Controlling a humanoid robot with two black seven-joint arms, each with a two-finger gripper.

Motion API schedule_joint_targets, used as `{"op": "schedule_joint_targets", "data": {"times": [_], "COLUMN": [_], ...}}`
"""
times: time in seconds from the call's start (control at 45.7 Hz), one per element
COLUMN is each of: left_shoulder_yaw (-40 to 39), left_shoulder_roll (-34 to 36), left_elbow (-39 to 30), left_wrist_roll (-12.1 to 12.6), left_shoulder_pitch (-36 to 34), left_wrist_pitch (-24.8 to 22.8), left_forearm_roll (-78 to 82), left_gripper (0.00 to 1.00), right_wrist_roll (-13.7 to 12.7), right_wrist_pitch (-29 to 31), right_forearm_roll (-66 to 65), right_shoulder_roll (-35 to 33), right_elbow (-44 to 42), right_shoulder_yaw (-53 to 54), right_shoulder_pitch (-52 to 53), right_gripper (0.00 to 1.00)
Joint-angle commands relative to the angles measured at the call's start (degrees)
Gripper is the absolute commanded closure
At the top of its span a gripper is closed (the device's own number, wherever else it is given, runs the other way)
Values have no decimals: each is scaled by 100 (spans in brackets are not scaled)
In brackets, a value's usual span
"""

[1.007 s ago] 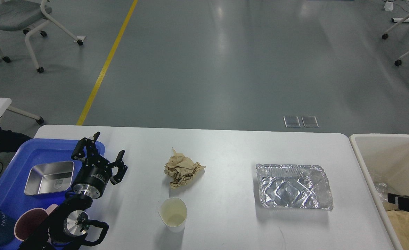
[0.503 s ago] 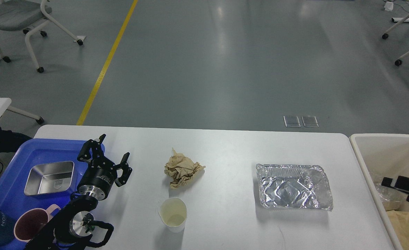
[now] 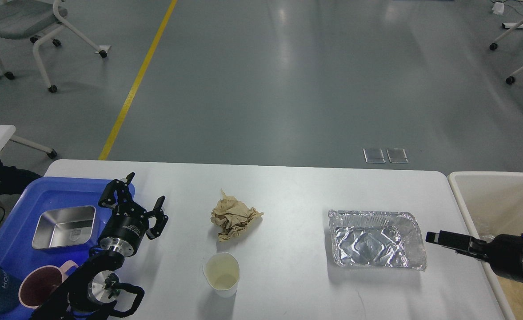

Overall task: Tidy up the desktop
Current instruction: 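Reach the right gripper to the foil tray's edge nearest it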

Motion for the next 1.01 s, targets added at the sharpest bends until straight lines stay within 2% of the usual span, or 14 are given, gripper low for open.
{"op": "schedule_joint_targets", "data": {"times": [0.0, 0.263, 0.569, 0.788, 0.985], "left_shoulder_yaw": [-9, -9, -9, 0, 0], "left_shoulder_roll": [42, 7, 33, -2, -11], "left_elbow": [17, 17, 34, 122, 140], "left_wrist_roll": [-9, -18, -36, -45, -45], "left_shoulder_pitch": [10, 19, 46, 46, 46], "left_wrist_pitch": [-17, -8, -17, -43, -52], "left_forearm_roll": [-1, -1, -1, -1, -1], "left_gripper": [4, 4, 4, 4, 4], "right_wrist_roll": [45, 89, 186, 230, 256], "right_wrist_pitch": [-12, -91, -487, -662, -970], "right_forearm_roll": [-62, -255, -1327, -1591, -1706], "right_shoulder_roll": [239, 784, 1338, 1566, 1812], "right_elbow": [-525, -1571, -2011, -2107, -2704], "right_shoulder_yaw": [-584, -1552, -1658, -1754, -2298], "right_shoulder_pitch": [630, 1501, 1554, 1571, 1861], "right_gripper": [0, 0, 0, 0, 0]}}
